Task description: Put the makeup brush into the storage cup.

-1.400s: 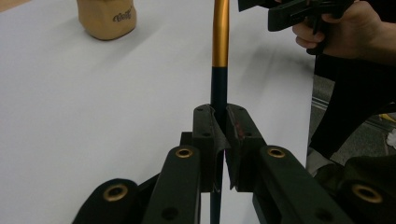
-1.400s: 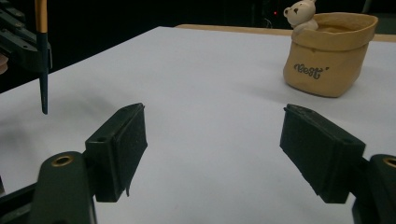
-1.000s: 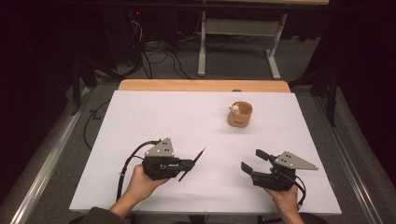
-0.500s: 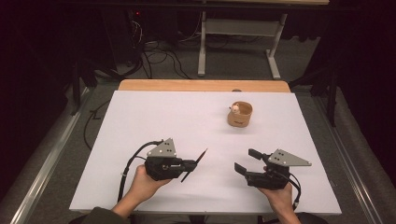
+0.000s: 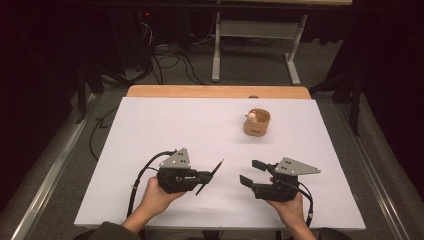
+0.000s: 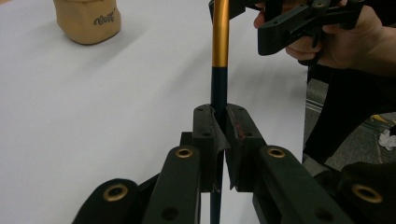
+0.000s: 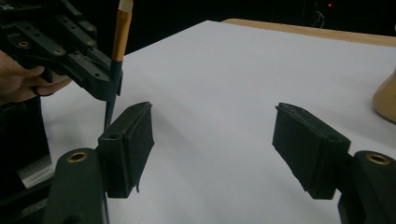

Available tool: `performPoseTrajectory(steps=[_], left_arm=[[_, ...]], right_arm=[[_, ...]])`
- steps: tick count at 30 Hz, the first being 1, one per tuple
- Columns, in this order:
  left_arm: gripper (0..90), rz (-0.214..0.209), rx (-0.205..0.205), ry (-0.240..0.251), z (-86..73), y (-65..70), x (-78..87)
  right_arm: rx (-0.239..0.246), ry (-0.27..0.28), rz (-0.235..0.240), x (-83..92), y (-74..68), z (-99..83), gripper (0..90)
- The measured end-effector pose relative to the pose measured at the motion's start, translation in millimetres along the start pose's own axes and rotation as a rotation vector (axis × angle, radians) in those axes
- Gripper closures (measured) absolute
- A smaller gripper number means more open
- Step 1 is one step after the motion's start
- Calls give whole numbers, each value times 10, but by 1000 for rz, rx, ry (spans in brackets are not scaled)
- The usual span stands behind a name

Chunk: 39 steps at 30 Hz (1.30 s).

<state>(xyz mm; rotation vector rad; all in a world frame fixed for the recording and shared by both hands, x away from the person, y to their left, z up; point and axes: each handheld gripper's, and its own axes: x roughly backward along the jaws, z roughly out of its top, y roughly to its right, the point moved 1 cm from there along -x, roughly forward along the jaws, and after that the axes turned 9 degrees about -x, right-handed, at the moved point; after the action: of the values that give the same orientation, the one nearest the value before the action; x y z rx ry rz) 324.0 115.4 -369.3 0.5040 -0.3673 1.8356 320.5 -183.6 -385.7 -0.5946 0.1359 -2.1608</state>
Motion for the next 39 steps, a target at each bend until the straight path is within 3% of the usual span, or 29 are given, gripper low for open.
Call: performPoseTrajectory(steps=[3, 6, 11, 39], left_arm=[[833, -4, -8, -8, 9, 15, -28], [833, -5, -8, -4, 19, 25, -46], [833, -7, -12, -4, 30, 35, -62], [833, -11, -35, -4, 88, 97, -159]], right_arm=[[-3, 29, -23, 12, -32, 19, 327], [-4, 27, 12, 2, -59, 49, 337], [-8, 14, 25, -44, -90, 57, 346], [-13, -14, 191, -240, -257, 151, 595]])
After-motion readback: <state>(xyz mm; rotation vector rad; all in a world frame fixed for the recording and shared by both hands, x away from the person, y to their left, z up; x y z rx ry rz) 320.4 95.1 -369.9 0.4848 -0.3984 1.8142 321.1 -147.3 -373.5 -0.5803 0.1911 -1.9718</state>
